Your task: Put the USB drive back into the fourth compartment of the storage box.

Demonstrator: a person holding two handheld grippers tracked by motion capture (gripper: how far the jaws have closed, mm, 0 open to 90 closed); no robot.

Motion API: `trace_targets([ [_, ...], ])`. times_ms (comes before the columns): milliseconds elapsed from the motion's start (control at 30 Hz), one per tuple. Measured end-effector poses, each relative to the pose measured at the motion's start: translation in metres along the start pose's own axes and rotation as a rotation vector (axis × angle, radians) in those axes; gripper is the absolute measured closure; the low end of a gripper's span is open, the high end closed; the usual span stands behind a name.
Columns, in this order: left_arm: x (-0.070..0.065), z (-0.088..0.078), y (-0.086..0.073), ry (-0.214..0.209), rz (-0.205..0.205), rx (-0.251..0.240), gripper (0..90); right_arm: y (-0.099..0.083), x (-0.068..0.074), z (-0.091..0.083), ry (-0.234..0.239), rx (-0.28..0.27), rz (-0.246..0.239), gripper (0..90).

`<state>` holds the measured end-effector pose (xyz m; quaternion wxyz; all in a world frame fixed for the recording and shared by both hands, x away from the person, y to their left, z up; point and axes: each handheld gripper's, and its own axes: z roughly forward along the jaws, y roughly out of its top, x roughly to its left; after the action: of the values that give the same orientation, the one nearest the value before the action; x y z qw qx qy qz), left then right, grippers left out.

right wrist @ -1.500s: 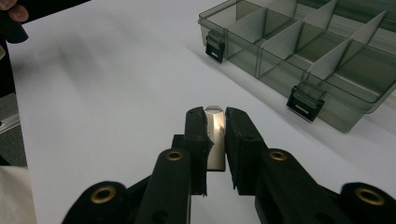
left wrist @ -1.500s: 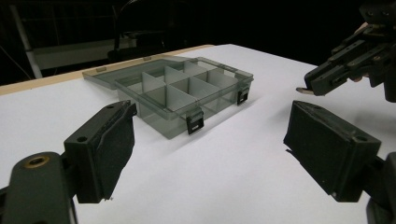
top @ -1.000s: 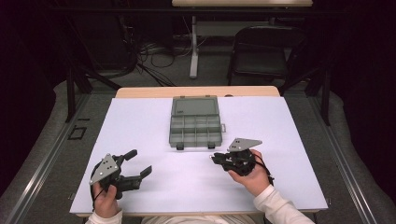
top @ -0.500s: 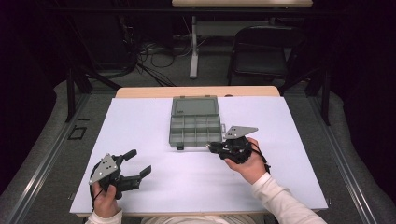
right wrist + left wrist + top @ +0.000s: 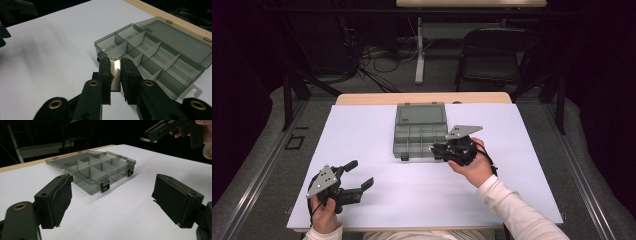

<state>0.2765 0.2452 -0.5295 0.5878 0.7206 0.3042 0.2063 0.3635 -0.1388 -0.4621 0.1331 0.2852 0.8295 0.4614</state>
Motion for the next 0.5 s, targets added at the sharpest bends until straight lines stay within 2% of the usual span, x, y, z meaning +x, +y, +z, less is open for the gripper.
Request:
trace_targets([
  [267, 0.0, 0.0, 0.0, 0.0, 0.002, 0.0, 15.7, 0.018, -0.002, 0.005, -0.012, -0.007, -0.024, 79.5],
  [500, 0.0, 0.0, 0.0, 0.0, 0.001, -0.002, 15.7, 0.025, -0.007, 0.013, -0.024, 0.006, -0.027, 79.6],
])
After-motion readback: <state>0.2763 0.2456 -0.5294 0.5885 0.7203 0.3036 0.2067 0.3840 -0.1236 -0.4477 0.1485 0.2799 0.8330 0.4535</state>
